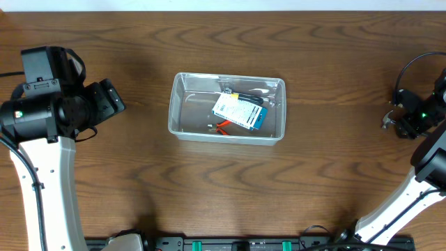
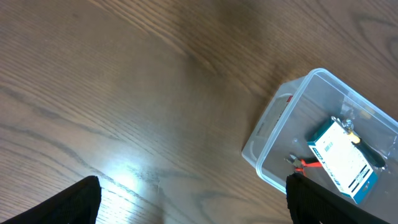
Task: Pack container
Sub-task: 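Close the right gripper on the hammer handle and lift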
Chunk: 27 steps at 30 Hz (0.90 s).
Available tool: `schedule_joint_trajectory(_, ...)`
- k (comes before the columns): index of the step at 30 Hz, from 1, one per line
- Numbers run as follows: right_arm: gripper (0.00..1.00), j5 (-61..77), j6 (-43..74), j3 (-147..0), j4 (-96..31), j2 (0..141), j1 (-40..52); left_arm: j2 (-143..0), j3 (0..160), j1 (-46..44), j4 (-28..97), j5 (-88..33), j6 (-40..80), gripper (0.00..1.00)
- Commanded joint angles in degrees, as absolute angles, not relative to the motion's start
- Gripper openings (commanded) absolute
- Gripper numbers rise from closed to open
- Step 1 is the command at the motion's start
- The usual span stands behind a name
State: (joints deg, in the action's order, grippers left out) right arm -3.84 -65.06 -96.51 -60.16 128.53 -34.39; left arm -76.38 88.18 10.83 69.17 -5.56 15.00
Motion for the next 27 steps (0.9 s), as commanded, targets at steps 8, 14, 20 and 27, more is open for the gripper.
schedule_joint_trajectory(8,0.52,0.5,-65.2,-94.0,-60.9,130.5,-34.8,-76.4,88.2,11.0,69.2,-4.9,14.9,0.88)
schedule_joint_trajectory(14,0.38,0.5,-65.2,-94.0,-60.9,130.5,-34.8,-76.4,88.2,11.0,69.4,-4.9,14.9,0.88)
schedule_joint_trajectory(20,0.36,0.5,-65.2,-94.0,-60.9,130.5,-34.8,-76.4,88.2,11.0,69.4,-4.9,14.9,0.88)
schedule_joint_trajectory(27,0.28,0.5,-65.2,-94.0,-60.9,130.5,-34.8,-76.4,88.2,11.0,69.4,-4.9,14.9,0.88)
